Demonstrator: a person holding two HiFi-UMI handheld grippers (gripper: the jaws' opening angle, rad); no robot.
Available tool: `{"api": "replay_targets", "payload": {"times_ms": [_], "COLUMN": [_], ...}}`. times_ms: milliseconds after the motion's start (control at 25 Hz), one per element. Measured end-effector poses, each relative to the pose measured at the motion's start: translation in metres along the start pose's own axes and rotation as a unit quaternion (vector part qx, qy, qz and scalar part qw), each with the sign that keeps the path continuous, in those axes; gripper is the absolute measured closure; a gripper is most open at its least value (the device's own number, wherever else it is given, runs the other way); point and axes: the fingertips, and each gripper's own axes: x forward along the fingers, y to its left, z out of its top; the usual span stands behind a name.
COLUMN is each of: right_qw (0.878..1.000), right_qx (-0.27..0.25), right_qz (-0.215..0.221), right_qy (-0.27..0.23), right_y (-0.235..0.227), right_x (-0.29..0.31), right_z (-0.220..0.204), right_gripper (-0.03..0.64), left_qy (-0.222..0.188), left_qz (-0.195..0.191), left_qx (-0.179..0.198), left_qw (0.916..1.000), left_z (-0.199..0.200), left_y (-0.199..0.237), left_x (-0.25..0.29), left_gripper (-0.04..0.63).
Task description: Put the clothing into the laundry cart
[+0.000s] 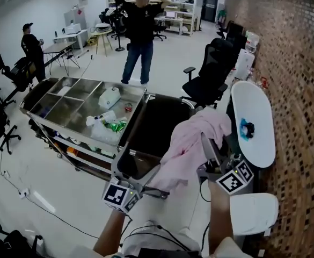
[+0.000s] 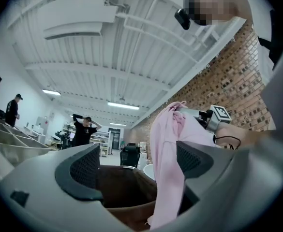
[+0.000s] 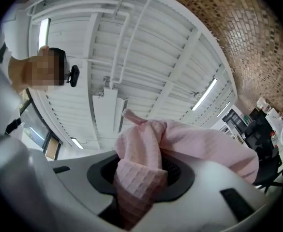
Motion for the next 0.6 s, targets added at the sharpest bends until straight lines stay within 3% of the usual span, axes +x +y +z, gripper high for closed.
{"api": "replay_targets", "payload": {"times_ms": [120,200,400,600], "right_qw": [0.997,0.988,0.938,0.921], "right_qx": [0.018,0.028,0.034,-0.016], "right_qz": [-0.018,-0.039,-0.052,-0.065], "right_qy": [0.069,0.146,0.342,0.385], "right_y": [-0.013,-0.030,-0.065,-0.090], "right_x": [0.036,0.051,0.045,0.051], "right_z": [-0.045,-0.091,-0.211,-0.247], "right_gripper": [0.457,0.449,0.401,0.182], "left_qy": [0.009,0.012,0.015,0.020], "left_qz": [0.016,0.031,0.065,0.085], "left_qx": [-0.018,-0.019,-0.019,-0.017], "left_qw": [0.9997,0.9993,0.9976,0.9961], "left_z": [0.009,0.007,0.000,-0.004], "left_y": [0.009,0.018,0.030,0.035], "left_x": [-0.014,-0.020,-0.028,-0.019], "left_gripper": [0.118,0.118,0.118,0.118]}}
